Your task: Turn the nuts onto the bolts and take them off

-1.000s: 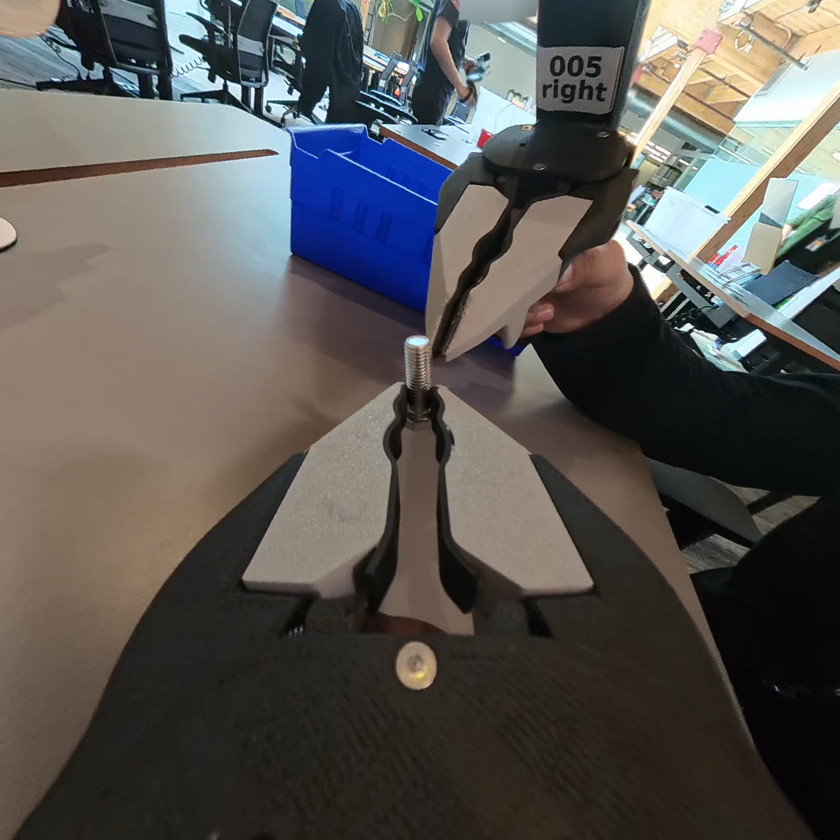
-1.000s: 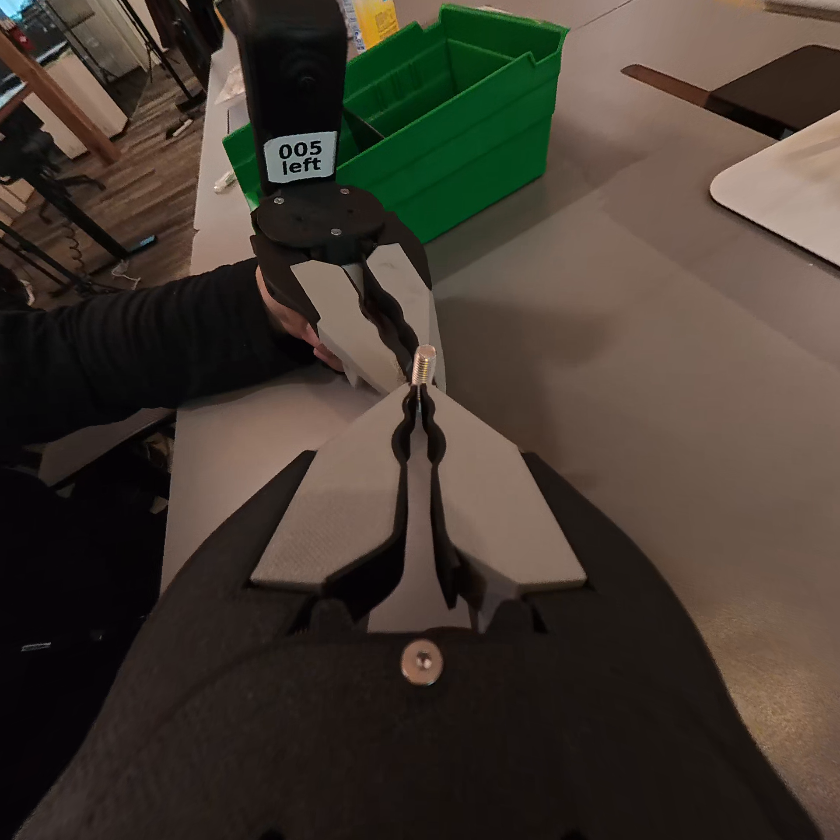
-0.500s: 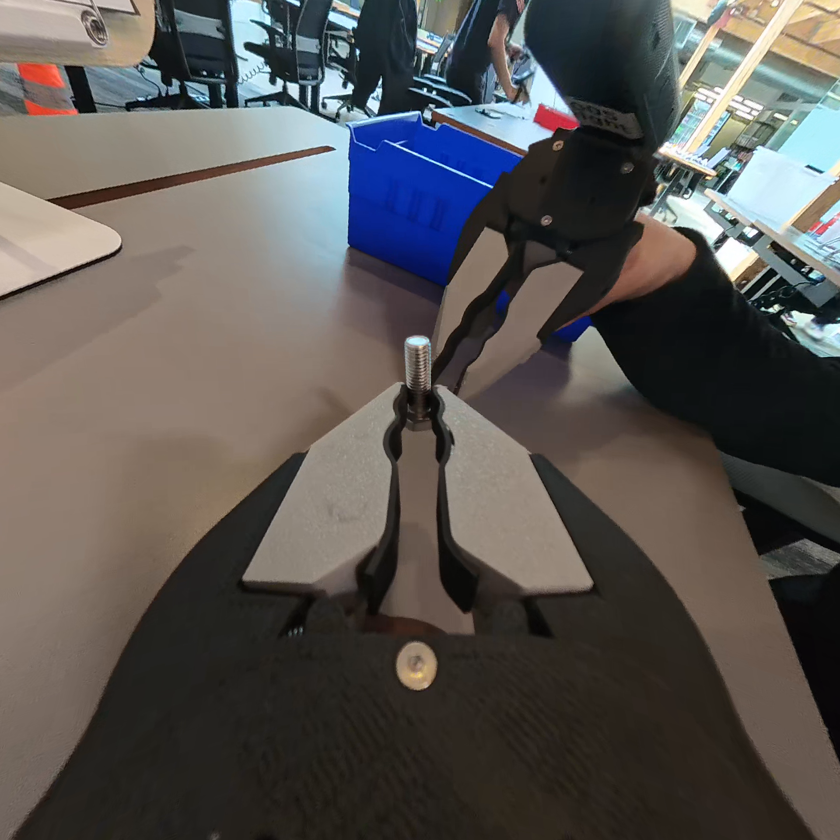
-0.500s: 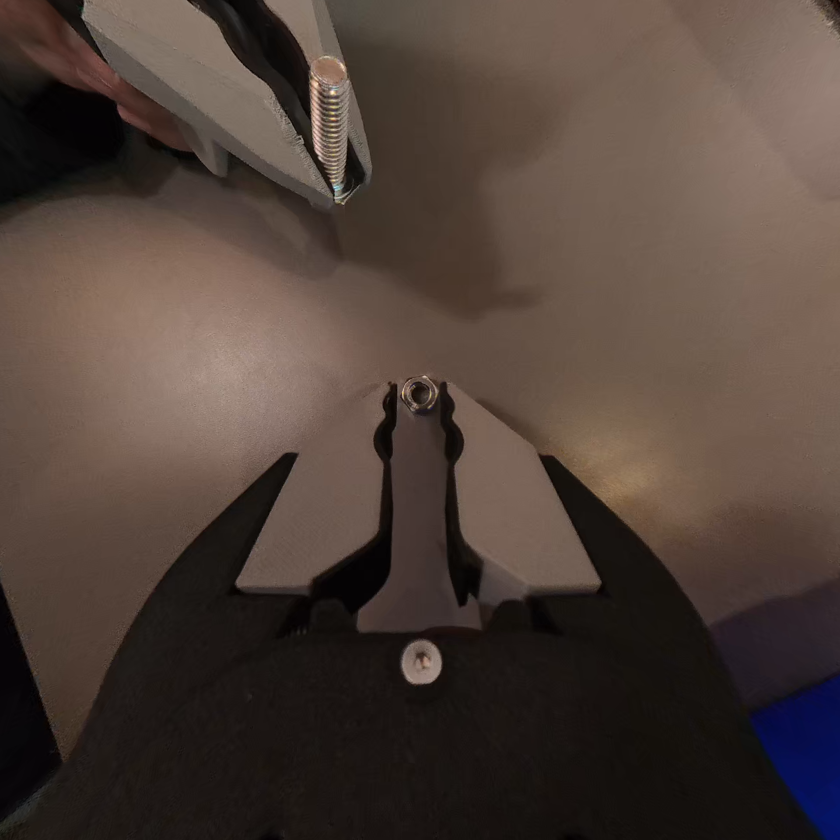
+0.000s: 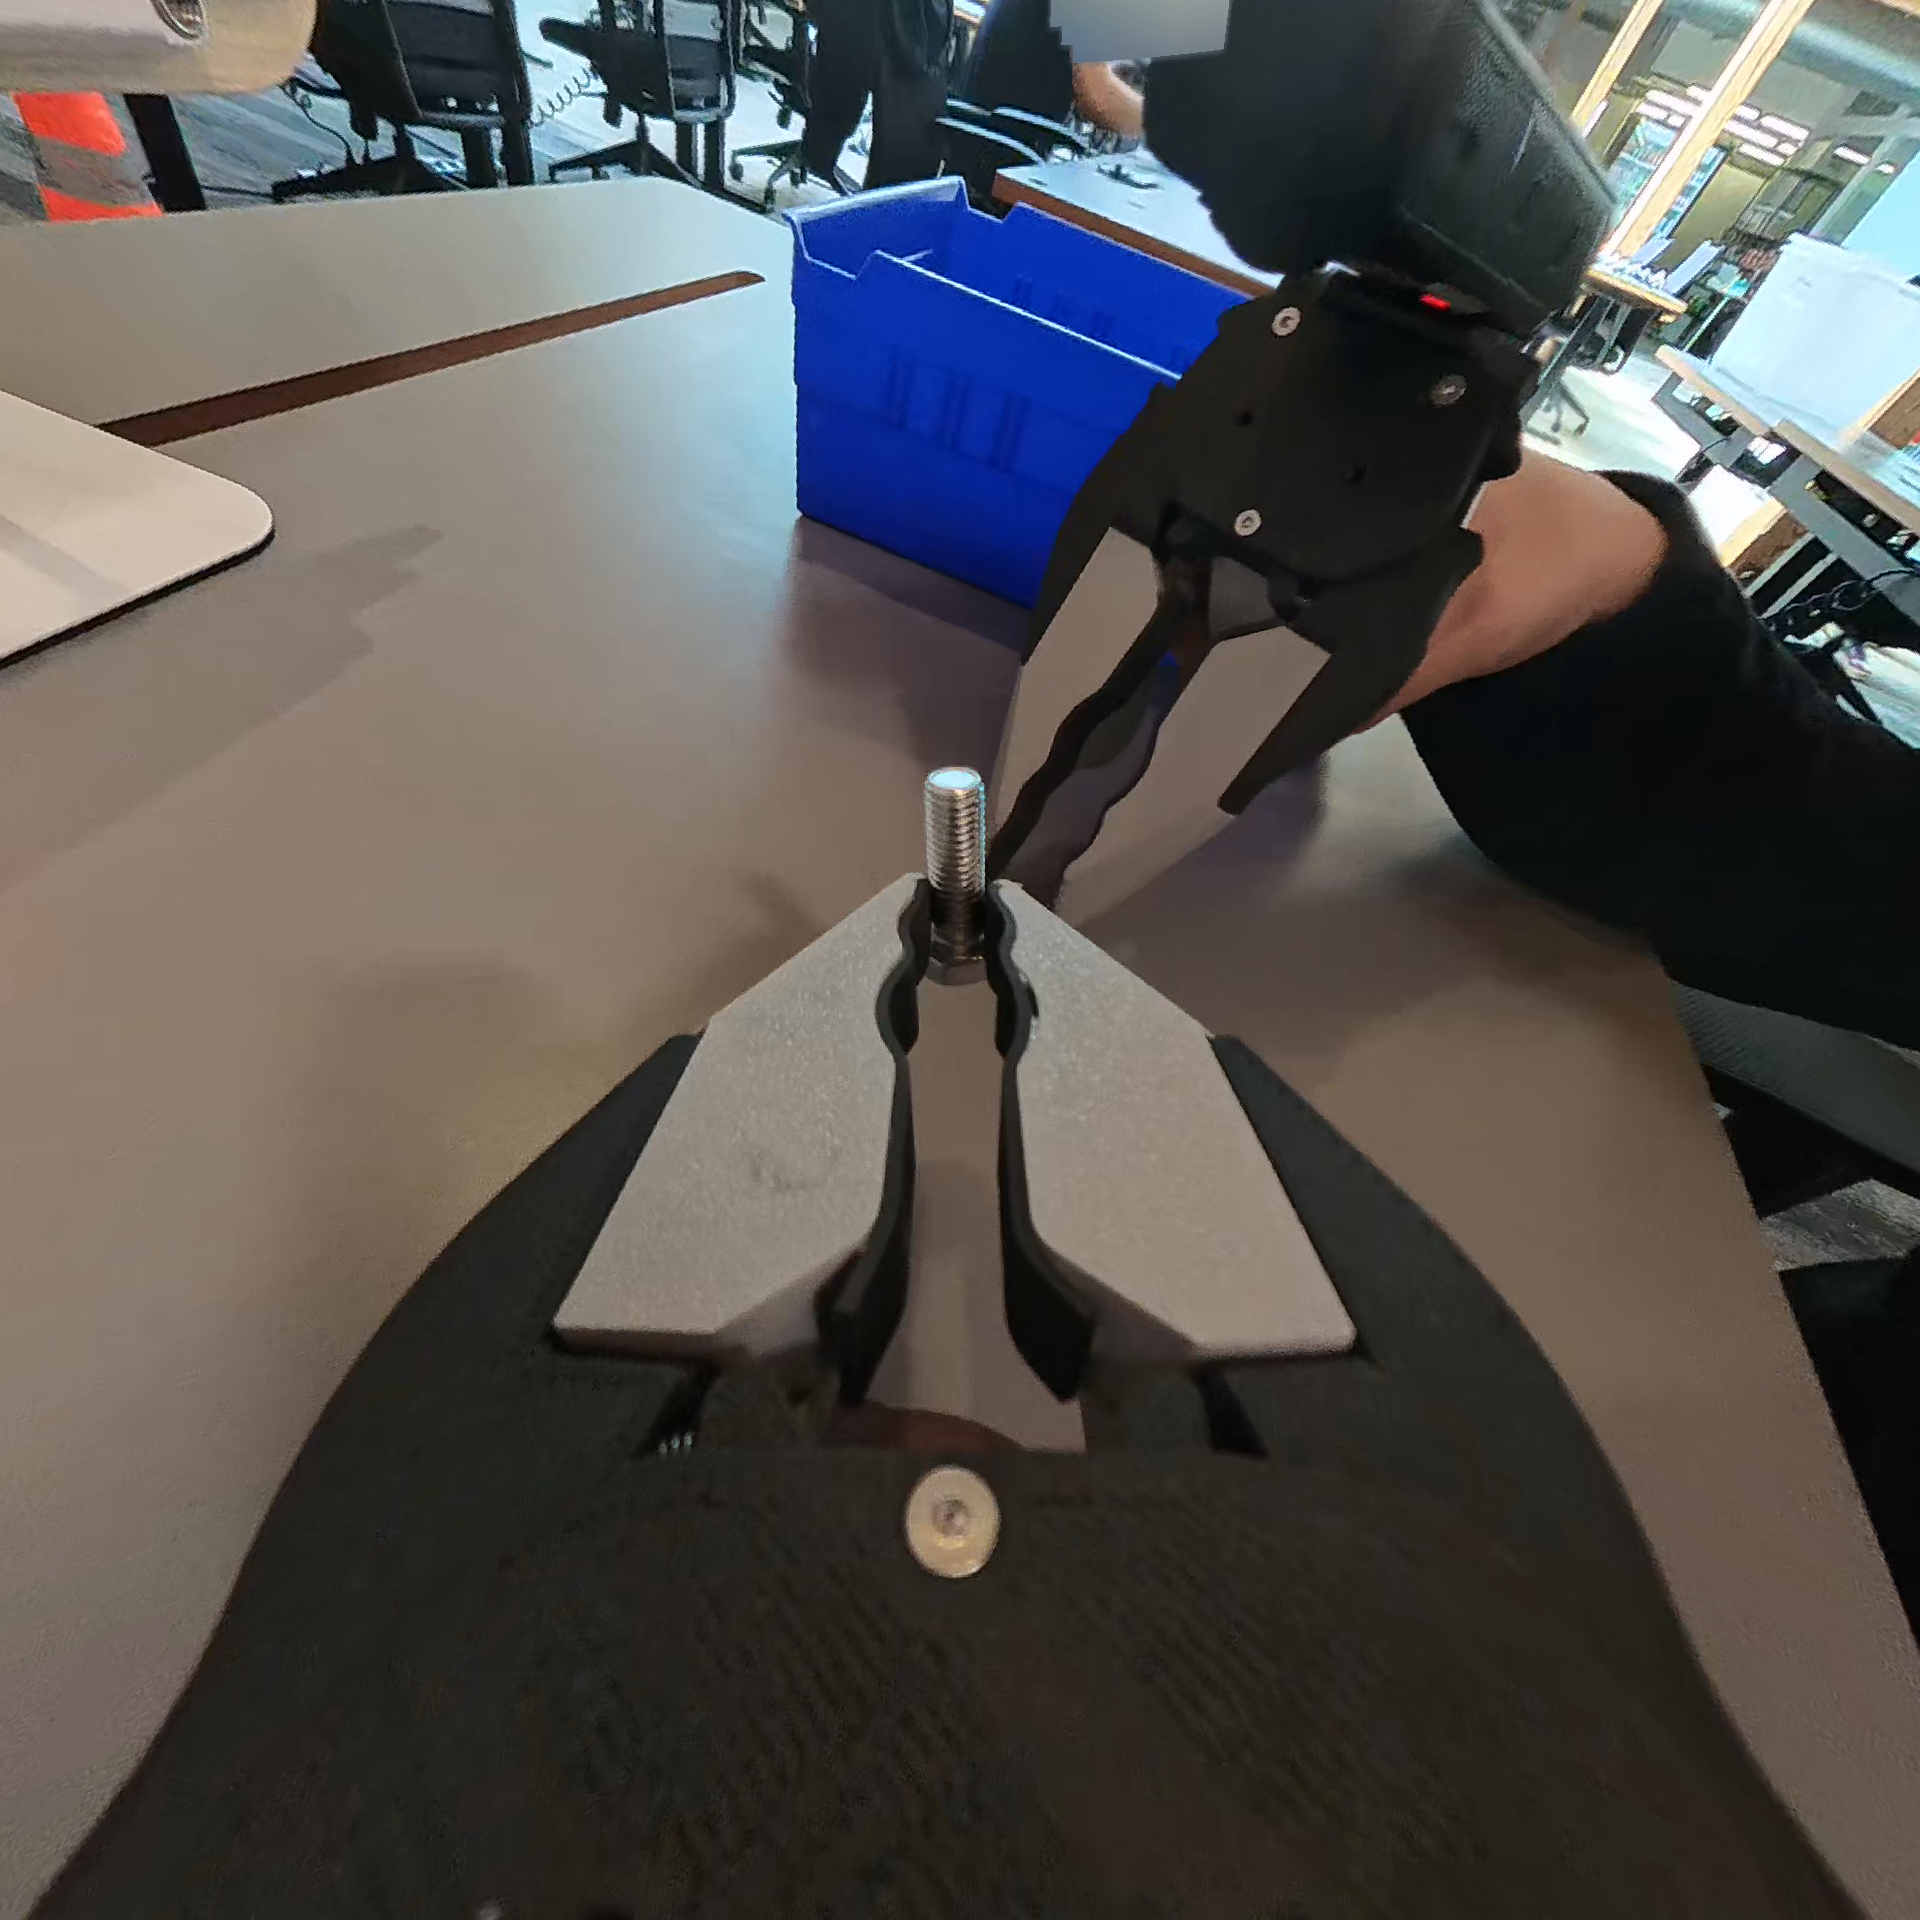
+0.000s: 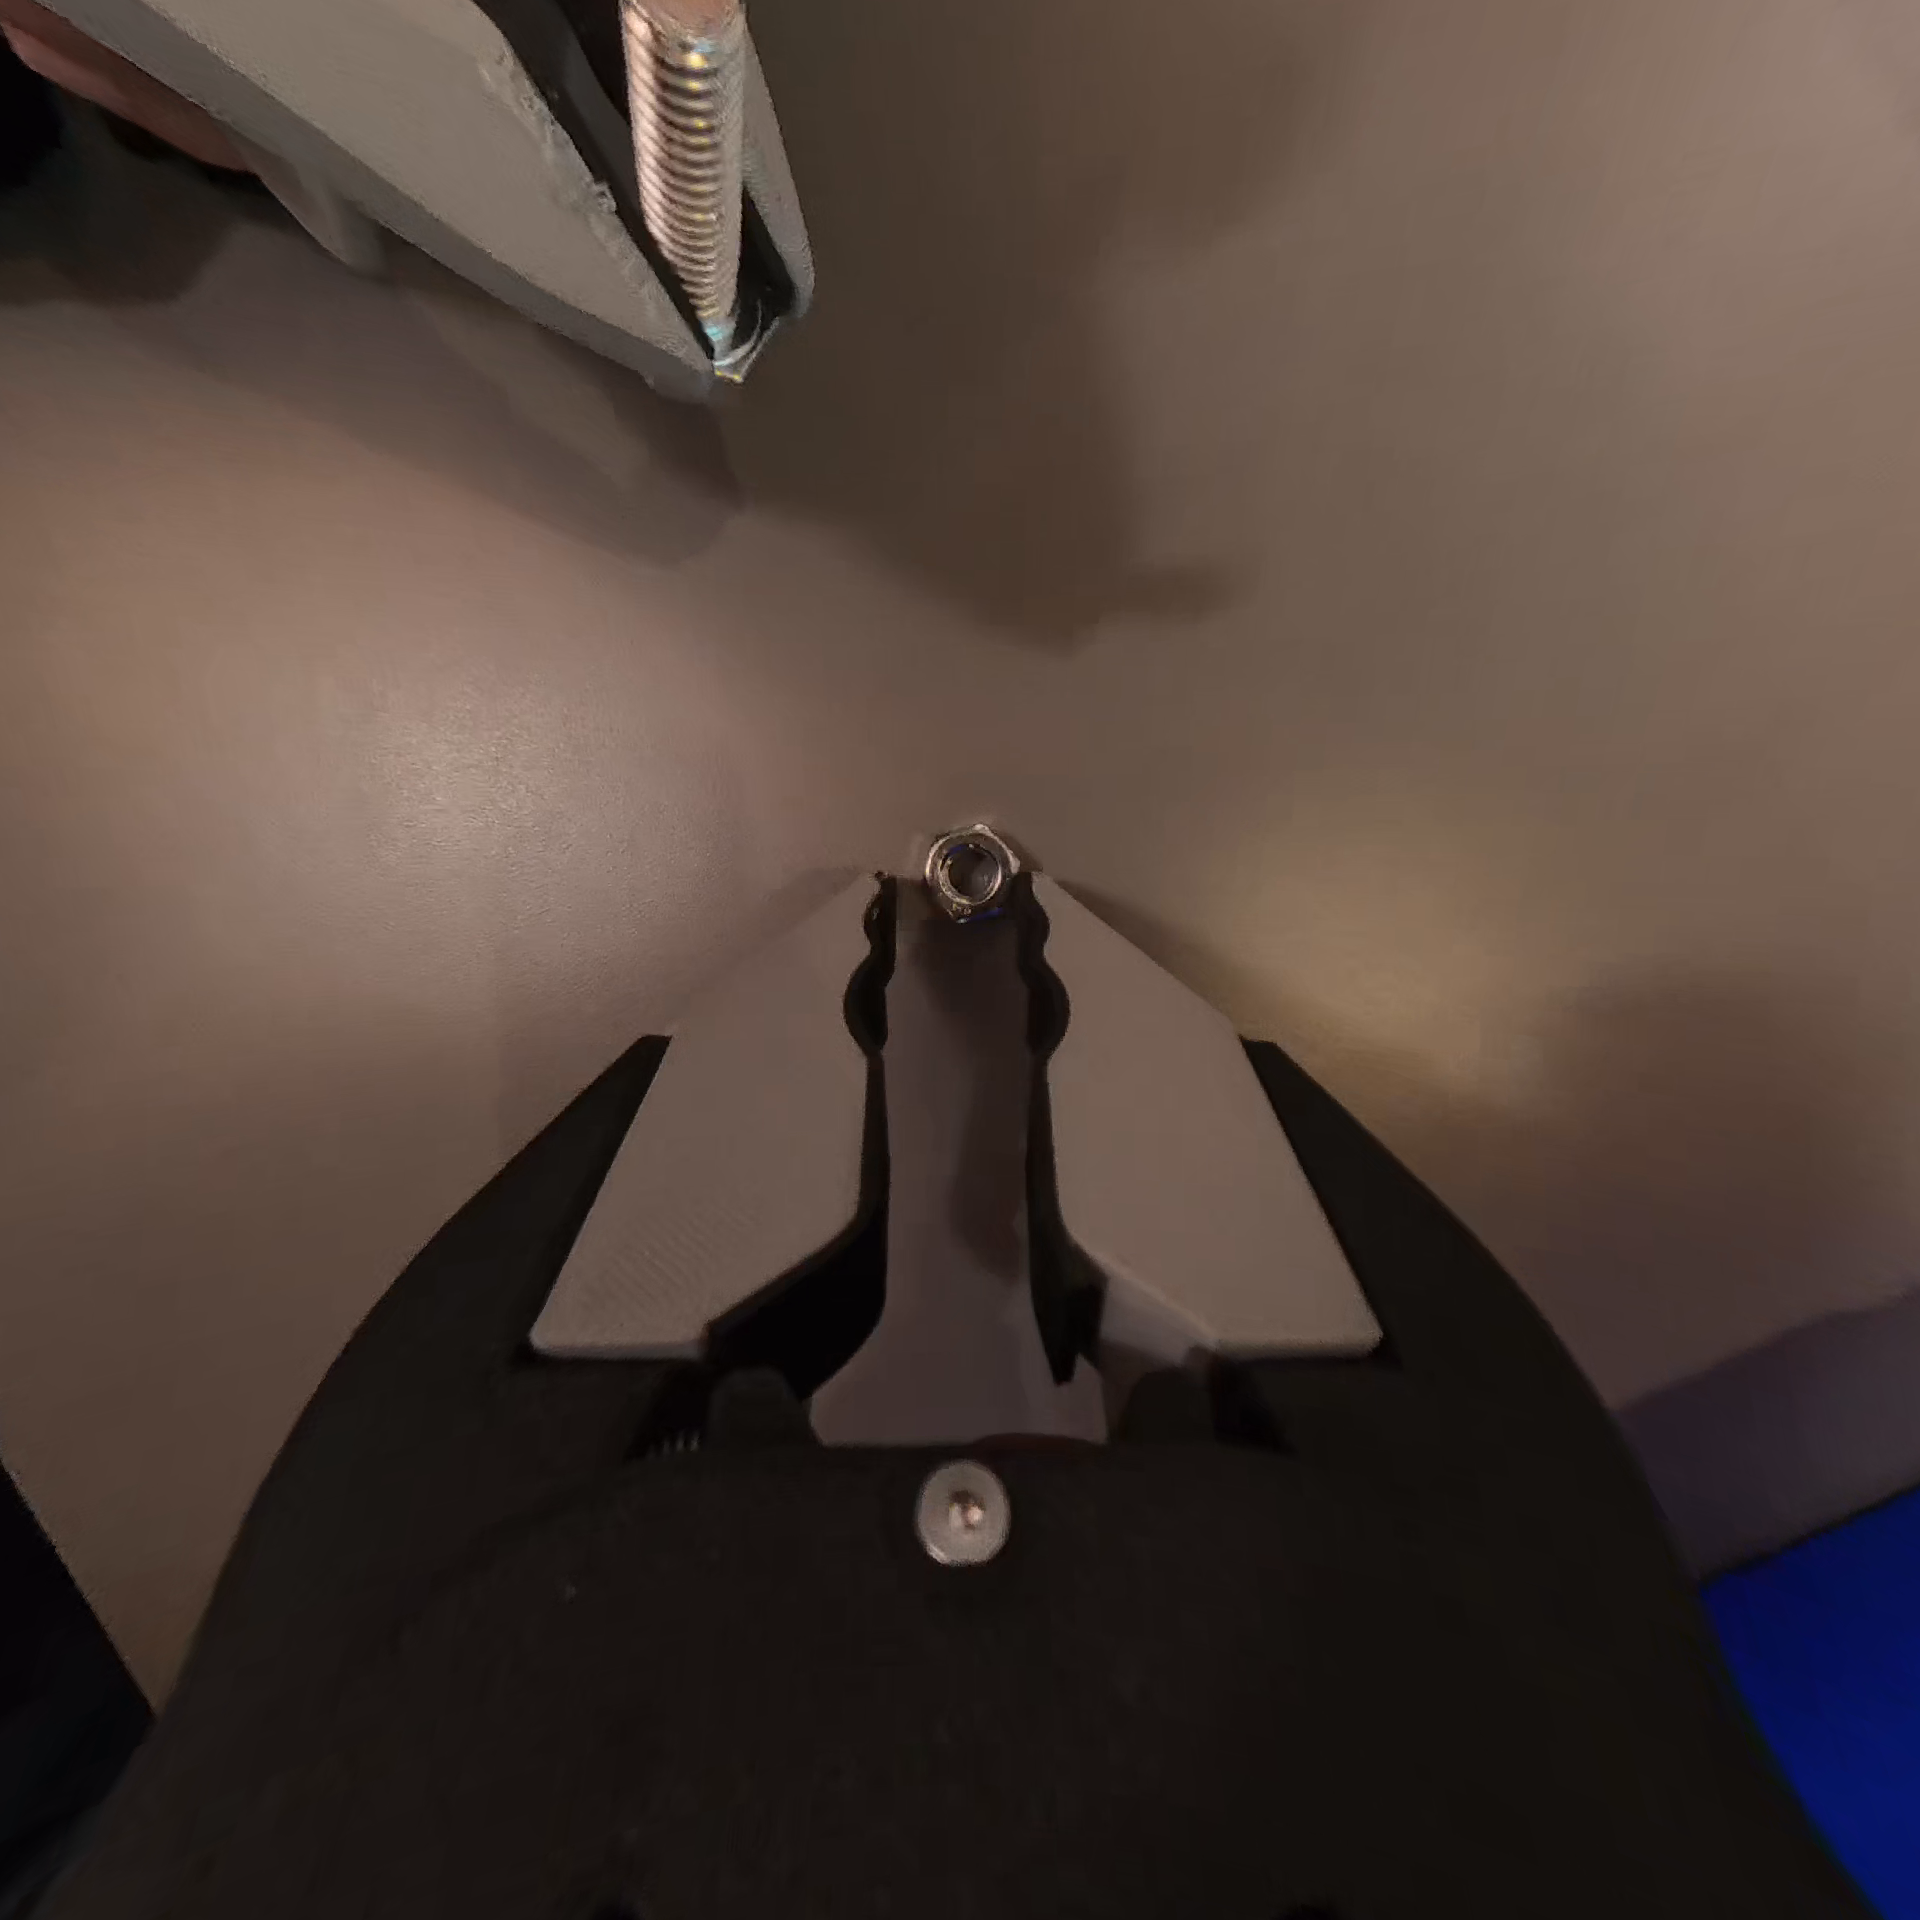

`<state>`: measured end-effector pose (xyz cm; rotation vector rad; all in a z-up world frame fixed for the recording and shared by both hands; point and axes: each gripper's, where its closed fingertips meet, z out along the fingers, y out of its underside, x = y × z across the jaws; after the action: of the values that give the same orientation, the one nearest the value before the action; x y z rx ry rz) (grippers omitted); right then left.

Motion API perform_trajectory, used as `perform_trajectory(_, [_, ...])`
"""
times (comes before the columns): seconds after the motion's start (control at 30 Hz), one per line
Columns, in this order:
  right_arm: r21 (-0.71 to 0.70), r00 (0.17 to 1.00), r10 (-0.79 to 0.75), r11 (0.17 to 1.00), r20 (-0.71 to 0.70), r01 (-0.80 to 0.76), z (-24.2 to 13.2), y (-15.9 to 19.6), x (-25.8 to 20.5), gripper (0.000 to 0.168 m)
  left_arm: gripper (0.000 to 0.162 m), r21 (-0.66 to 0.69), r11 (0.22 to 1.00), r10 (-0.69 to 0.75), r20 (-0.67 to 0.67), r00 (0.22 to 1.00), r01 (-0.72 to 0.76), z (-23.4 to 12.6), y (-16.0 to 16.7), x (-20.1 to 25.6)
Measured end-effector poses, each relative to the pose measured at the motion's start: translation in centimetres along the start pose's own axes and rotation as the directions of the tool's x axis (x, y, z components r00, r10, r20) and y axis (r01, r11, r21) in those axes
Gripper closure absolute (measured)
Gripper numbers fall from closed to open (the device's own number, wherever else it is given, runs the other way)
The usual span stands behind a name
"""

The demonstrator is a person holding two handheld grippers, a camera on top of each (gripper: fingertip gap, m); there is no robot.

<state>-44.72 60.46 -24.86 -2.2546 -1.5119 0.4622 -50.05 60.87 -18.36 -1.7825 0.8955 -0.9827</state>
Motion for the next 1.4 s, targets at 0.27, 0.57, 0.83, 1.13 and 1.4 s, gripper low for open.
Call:
perform_trajectory(0.27, [0.032, 1.0, -0.007, 0.999, -0.01, 0.007, 0.2, -0.5, 0.5, 0.153, 0.155, 0.003, 1.0, 0.001, -0.005, 1.0, -0.001, -0.1, 0.0, 0.2])
perform_trajectory(0.57, [0.13, 0.997, -0.009, 0.992, 0.075, -0.001, -0.9, -1.9, -0.5, 0.153, 0.155, -0.054, 0.998, 0.033, -0.022, 0.999, -0.034, -0.4, 1.1, 0.8])
perform_trajectory(0.83, [0.353, 0.961, -0.138, 0.934, 0.238, 0.046, -4.9, -4.9, -4.2, 0.153, 0.155, -0.126, 0.981, 0.133, -0.127, 0.983, -0.149, -0.4, 2.5, 3.3])
perform_trajectory(1.13, [0.387, 0.936, -0.25, 0.911, 0.248, 0.141, -7.0, -5.1, -6.7, 0.153, 0.155, -0.015, 0.969, 0.236, -0.25, 0.939, -0.248, -0.6, 1.7, 6.4])
perform_trajectory(1.4, [0.361, 0.908, -0.343, 0.9, 0.238, 0.245, -11.2, -9.4, -7.6, 0.153, 0.155, 0.203, 0.953, 0.272, -0.258, 0.927, -0.223, -1.9, -1.2, 6.8])
